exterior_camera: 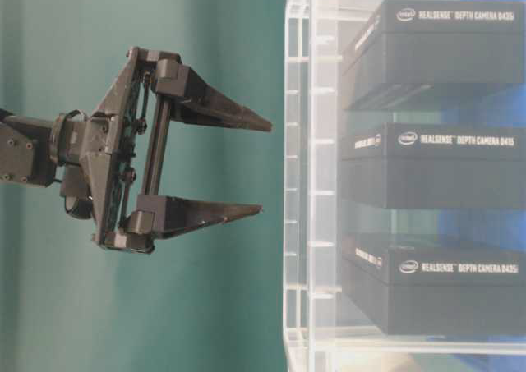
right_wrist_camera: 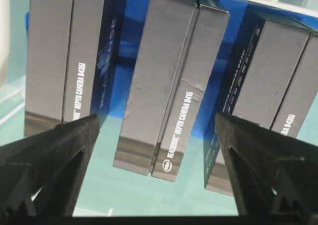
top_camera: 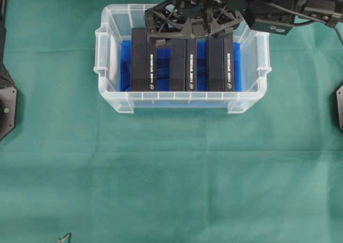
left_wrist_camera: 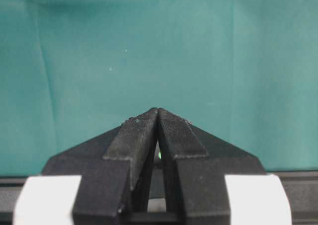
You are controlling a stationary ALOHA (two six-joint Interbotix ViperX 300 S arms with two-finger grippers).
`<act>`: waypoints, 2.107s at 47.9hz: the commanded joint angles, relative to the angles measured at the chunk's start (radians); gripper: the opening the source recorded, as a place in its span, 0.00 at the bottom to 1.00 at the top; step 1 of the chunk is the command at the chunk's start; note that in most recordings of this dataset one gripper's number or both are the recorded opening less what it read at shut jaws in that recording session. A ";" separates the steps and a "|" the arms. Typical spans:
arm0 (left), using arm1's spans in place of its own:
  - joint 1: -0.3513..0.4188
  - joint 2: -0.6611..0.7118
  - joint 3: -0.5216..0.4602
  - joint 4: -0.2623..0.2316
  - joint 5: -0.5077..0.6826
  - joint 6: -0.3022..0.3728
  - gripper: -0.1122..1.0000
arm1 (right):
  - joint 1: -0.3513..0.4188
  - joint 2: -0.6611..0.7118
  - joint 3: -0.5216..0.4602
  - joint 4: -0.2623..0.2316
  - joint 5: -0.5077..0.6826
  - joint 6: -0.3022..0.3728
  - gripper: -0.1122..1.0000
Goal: Take the box out of the case with the right arm.
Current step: 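Lower the right gripper around the middle black box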
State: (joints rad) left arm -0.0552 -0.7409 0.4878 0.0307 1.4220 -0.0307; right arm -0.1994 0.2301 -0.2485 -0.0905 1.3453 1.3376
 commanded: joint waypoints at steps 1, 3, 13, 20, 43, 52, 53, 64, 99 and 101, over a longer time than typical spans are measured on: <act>0.003 0.002 -0.026 0.003 -0.005 -0.002 0.12 | 0.005 -0.017 -0.025 0.002 -0.003 0.000 0.94; 0.003 0.002 -0.026 0.003 -0.003 -0.003 0.12 | 0.003 -0.017 -0.025 0.003 -0.003 0.000 0.94; 0.003 0.002 -0.026 0.003 -0.003 -0.002 0.12 | 0.003 -0.017 -0.025 0.003 -0.003 0.000 0.94; 0.003 0.002 -0.026 0.003 -0.005 -0.002 0.12 | 0.003 -0.017 -0.025 0.003 -0.005 0.000 0.94; 0.003 0.002 -0.026 0.003 -0.003 -0.002 0.12 | 0.003 -0.017 -0.023 0.003 -0.005 0.000 0.94; 0.003 0.002 -0.026 0.003 -0.003 -0.003 0.12 | 0.003 -0.017 -0.023 0.002 -0.005 0.000 0.94; 0.003 0.002 -0.026 0.003 -0.003 -0.003 0.12 | 0.005 -0.018 -0.023 0.002 -0.006 0.000 0.94; 0.003 0.002 -0.026 0.005 -0.003 -0.002 0.12 | 0.003 -0.017 -0.021 0.002 -0.006 0.002 0.94; 0.003 0.002 -0.026 0.003 -0.003 -0.002 0.12 | 0.003 0.008 0.008 0.006 -0.020 0.006 0.94; 0.003 0.002 -0.026 0.003 -0.003 -0.002 0.12 | 0.003 0.012 0.014 0.006 -0.029 0.012 0.94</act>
State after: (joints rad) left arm -0.0552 -0.7409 0.4878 0.0322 1.4220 -0.0322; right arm -0.1994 0.2562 -0.2332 -0.0859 1.3315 1.3422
